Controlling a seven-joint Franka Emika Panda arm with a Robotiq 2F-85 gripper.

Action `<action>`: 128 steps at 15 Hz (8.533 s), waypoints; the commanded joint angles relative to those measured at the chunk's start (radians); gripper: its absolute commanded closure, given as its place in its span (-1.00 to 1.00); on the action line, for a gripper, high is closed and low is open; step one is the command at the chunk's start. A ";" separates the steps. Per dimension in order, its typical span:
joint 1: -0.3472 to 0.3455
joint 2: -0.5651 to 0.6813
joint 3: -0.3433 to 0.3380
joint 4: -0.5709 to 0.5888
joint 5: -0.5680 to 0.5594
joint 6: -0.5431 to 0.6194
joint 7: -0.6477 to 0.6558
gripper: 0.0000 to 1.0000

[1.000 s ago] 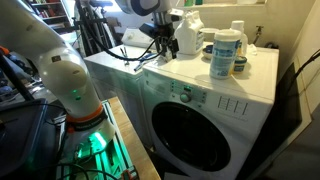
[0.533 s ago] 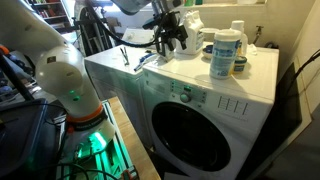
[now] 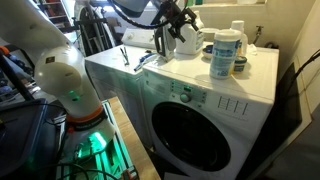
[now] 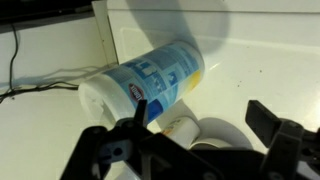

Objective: Close the top of the white bottle

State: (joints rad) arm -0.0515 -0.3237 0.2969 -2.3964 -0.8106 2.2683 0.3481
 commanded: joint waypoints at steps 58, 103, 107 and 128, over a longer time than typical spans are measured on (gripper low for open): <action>0.079 0.065 -0.184 0.068 -0.103 0.146 0.186 -1.00; 0.028 0.060 -0.300 0.157 -0.241 0.083 0.321 -1.00; 0.007 0.050 -0.318 0.122 -0.225 0.125 0.357 -1.00; -0.067 -0.010 -0.357 0.004 0.032 0.378 0.366 -1.00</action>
State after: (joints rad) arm -0.1168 -0.2753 -0.0661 -2.3487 -0.8764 2.6479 0.7463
